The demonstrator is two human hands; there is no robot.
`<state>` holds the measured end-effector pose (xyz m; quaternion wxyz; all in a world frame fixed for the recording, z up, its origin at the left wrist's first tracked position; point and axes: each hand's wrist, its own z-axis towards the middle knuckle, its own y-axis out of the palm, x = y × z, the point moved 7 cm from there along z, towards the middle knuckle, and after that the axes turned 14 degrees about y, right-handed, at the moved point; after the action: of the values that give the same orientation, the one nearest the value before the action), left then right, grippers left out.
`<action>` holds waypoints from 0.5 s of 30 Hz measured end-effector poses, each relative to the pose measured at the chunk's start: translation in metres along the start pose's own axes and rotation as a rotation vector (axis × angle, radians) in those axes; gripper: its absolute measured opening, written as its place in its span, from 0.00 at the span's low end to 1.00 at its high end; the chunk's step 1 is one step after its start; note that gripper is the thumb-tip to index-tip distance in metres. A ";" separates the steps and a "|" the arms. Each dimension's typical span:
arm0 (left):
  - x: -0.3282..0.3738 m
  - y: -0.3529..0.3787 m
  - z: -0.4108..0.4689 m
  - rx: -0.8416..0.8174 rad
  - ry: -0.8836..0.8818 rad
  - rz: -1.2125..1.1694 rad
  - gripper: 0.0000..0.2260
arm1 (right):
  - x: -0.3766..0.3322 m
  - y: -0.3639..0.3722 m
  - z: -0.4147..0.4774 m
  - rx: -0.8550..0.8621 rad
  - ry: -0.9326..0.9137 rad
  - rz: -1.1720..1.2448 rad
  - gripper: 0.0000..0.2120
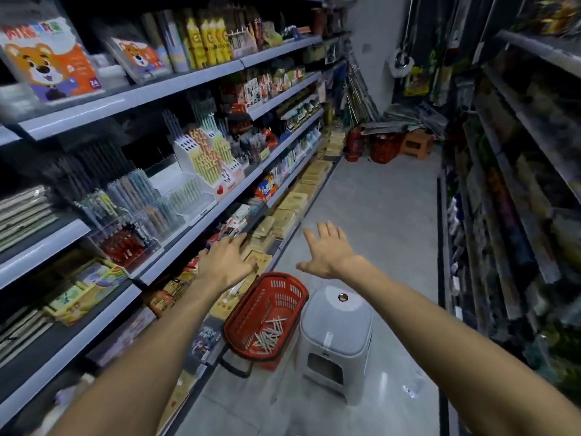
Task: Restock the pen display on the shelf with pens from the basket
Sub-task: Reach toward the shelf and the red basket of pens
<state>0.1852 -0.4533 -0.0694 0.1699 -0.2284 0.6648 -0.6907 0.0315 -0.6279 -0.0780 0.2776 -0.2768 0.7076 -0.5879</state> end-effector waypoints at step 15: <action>-0.033 0.025 0.236 0.010 -0.170 -0.124 0.37 | 0.027 -0.047 0.268 -0.018 -0.112 -0.019 0.45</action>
<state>0.3388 -0.6349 -0.0943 0.1837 -0.3261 0.6289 -0.6815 0.2085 -0.8369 -0.0751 0.3088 -0.3185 0.6934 -0.5678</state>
